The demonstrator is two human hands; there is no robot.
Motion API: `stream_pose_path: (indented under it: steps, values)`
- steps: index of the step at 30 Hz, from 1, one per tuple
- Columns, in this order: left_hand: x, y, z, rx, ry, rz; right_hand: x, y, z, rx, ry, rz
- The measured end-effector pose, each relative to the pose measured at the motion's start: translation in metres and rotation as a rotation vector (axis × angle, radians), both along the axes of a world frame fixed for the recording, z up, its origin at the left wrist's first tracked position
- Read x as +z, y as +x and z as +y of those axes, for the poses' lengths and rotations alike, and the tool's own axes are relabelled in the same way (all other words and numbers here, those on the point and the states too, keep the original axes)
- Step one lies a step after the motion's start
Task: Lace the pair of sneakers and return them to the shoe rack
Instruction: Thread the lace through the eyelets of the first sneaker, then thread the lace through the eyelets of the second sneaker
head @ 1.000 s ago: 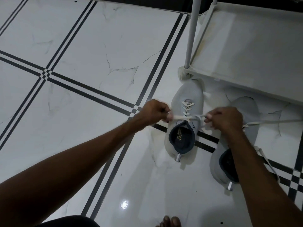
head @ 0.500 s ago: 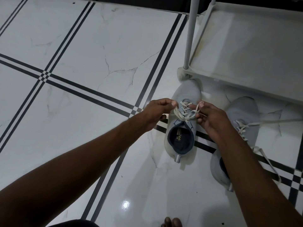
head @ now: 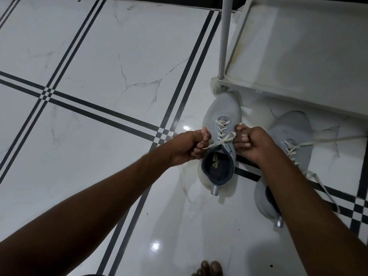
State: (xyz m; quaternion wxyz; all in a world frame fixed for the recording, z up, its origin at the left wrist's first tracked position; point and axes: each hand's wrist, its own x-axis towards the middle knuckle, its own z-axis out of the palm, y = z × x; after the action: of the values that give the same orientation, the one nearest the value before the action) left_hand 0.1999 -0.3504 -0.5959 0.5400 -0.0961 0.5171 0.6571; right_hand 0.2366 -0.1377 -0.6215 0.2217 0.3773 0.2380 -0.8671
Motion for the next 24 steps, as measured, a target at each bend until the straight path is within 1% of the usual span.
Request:
stream_pose_path:
  steps: [3,5,7,10,12,13,14,15,16,17,18,20,23,24]
  values:
    - [0.002,0.006,-0.001,-0.053,-0.065,0.082,-0.002,-0.009,-0.002,0.043,0.057,-0.064]
    - [0.003,0.011,-0.002,-0.078,-0.097,0.097,-0.007,-0.010,-0.001,0.062,0.095,-0.111]
    - [0.003,0.018,-0.004,-0.108,-0.121,0.080,-0.010,-0.010,-0.005,0.068,0.127,-0.140]
    - [0.004,0.023,-0.009,-0.151,-0.130,0.014,-0.019,-0.008,-0.011,0.089,0.256,-0.136]
    - [0.006,0.021,-0.011,-0.183,-0.151,-0.008,-0.018,-0.006,-0.016,0.100,0.159,-0.089]
    - [0.007,0.019,-0.012,-0.201,-0.164,-0.012,-0.015,-0.006,-0.020,0.120,0.174,-0.081]
    - [0.007,0.018,-0.013,-0.214,-0.175,-0.012,-0.013,-0.006,-0.024,0.134,0.260,-0.101]
    - [0.007,0.015,-0.015,-0.227,-0.181,0.000,-0.013,-0.007,-0.027,0.145,0.401,-0.137]
    - [0.008,0.012,-0.018,-0.233,-0.188,0.025,-0.009,-0.009,-0.032,0.145,0.543,-0.165]
    - [0.008,0.008,-0.022,-0.230,-0.206,0.058,-0.005,-0.010,-0.037,0.137,0.592,-0.188]
    - [0.011,0.002,-0.025,-0.225,-0.236,0.100,0.002,-0.010,-0.039,0.152,0.599,-0.199]
    - [0.016,-0.012,-0.029,-0.168,-0.326,0.192,0.014,-0.011,-0.038,0.259,0.638,-0.157]
    - [0.033,-0.028,-0.016,0.021,-0.432,0.439,0.029,-0.018,-0.021,0.457,0.884,-0.056]
    - [0.039,-0.031,-0.005,0.048,-0.441,0.535,0.034,-0.022,-0.013,0.517,0.971,-0.020]
